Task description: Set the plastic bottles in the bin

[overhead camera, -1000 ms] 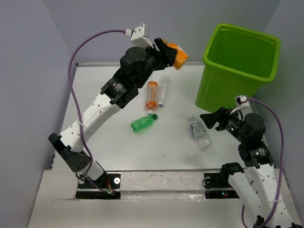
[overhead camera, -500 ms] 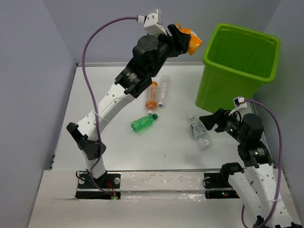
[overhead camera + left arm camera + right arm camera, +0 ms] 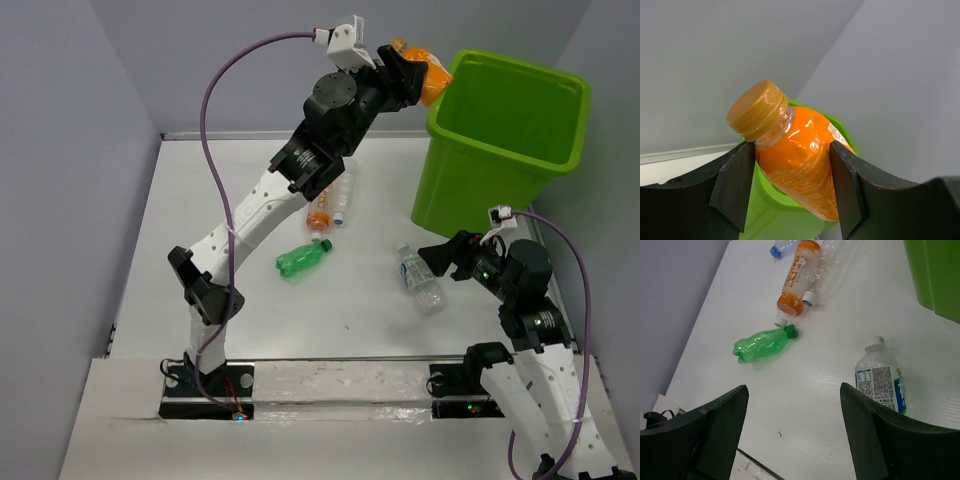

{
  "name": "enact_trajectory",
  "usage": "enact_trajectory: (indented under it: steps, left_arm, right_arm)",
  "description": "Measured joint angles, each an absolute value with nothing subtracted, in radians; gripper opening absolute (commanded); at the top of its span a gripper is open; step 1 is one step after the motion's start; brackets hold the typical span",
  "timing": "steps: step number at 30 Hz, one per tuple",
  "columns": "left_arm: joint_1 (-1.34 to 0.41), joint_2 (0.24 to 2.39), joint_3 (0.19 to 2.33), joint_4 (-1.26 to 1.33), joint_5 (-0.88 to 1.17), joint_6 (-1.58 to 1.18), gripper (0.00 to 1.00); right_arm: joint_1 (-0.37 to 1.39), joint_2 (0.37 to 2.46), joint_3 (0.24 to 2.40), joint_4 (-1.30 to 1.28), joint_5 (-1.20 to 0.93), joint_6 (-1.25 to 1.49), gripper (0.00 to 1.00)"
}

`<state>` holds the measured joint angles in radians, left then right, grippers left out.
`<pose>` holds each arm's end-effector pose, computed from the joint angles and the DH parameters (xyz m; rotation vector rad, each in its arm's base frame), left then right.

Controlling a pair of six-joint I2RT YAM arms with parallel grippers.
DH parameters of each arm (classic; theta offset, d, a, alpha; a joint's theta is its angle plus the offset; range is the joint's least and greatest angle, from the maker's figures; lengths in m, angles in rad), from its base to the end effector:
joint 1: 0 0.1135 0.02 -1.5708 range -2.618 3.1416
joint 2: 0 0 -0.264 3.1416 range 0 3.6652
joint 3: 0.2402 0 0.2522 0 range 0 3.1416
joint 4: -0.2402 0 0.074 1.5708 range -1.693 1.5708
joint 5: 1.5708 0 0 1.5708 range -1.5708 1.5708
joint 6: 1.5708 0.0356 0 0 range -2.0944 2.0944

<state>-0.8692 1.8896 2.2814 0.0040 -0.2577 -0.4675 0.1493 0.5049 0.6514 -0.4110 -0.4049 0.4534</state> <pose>0.2692 -0.3045 0.5550 0.0109 1.2513 -1.0181 0.1220 0.0325 0.3084 -0.0070 1.8872 0.7888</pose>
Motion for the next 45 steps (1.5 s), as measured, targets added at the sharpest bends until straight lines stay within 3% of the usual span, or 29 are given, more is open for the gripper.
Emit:
enact_trajectory:
  steps: [15, 21, 25, 32, 35, 45]
  left_arm:
    - [-0.936, 2.180, 2.432, 0.224, -0.180, -0.422, 0.17]
    - [-0.954, 2.287, 2.494, 0.311, -0.155, -0.368, 0.22]
    - [-0.959, 2.326, 2.505, 0.359, -0.154, -0.340, 0.42]
    - [-0.958, 2.372, 2.540, 0.402, -0.159, -0.289, 0.90]
    - [-0.953, 2.376, 2.540, 0.416, -0.158, -0.279, 0.99]
    - [-0.938, 2.354, 2.530, 0.435, -0.104, -0.203, 0.99]
  right_arm:
    - [0.149, 0.509, 0.638, -0.418, -0.408, 0.453, 0.79]
    - [0.149, 0.511, 0.626, -0.419, -0.413, 0.453, 0.79]
    - [0.149, 0.511, 0.620, -0.421, -0.415, 0.453, 0.81]
    - [0.149, 0.514, 0.619, -0.422, -0.415, 0.454, 0.86]
    - [0.149, 0.531, 0.619, -0.426, -0.414, 0.453, 0.89]
    - [0.168, 0.619, 0.619, -0.454, -0.344, 0.453, 0.93]
